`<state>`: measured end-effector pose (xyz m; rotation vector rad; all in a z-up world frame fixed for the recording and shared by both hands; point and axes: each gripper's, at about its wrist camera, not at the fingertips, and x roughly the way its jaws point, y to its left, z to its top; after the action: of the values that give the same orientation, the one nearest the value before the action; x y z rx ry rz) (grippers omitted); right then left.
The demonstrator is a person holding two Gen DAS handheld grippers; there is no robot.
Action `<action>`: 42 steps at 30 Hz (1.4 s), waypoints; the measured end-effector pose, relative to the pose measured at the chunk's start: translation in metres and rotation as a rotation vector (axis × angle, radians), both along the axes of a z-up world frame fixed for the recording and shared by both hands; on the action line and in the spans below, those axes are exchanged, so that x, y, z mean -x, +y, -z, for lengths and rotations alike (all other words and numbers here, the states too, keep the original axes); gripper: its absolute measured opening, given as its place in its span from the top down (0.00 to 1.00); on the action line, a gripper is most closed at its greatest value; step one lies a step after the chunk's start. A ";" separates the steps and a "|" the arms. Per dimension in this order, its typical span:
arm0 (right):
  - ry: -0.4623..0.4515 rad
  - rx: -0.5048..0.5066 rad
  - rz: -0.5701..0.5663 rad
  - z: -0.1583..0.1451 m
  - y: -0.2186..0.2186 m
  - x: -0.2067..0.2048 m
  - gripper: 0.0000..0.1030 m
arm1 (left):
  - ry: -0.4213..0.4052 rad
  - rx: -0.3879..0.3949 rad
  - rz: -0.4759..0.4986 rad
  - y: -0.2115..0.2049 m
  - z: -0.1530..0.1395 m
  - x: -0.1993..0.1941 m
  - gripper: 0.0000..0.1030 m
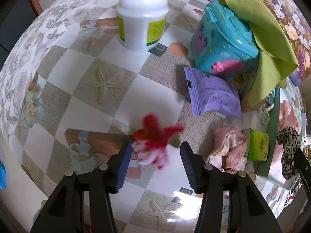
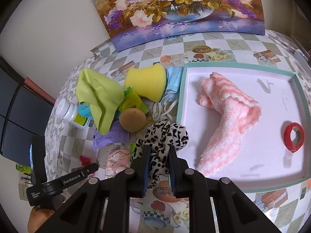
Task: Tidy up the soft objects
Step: 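Lift the red fuzzy toy with the left tool while the right tool lifts the scrunchie, then carry the red toy with the left tool while the right tool carries the scrunchie over the tray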
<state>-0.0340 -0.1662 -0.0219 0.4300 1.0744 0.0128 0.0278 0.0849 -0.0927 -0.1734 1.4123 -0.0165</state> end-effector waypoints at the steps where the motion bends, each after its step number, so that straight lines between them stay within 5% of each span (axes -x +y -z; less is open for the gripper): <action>1: -0.001 0.000 0.000 0.000 0.000 0.000 0.82 | -0.003 -0.001 0.001 0.002 0.001 0.001 0.48; 8: 0.004 0.002 -0.005 0.001 0.001 0.000 0.82 | -0.018 0.029 -0.039 0.015 -0.001 -0.003 0.49; 12: 0.009 0.004 -0.006 0.002 0.001 -0.001 0.82 | -0.028 0.026 -0.048 0.021 0.001 -0.003 0.70; 23: -0.013 -0.013 0.037 -0.005 -0.010 0.002 0.82 | -0.118 0.040 -0.053 0.021 -0.028 -0.004 0.72; 33: -0.142 0.057 0.189 -0.045 -0.052 0.011 0.82 | -0.326 0.080 0.160 -0.066 -0.127 0.002 0.72; 42: -0.094 0.098 0.400 -0.031 -0.124 0.016 0.82 | -0.332 0.110 0.358 -0.178 -0.139 -0.002 0.72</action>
<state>-0.0503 -0.2898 0.0087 0.5438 0.8783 -0.3693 0.0301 -0.0935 0.0465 -0.0054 1.0951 -0.4019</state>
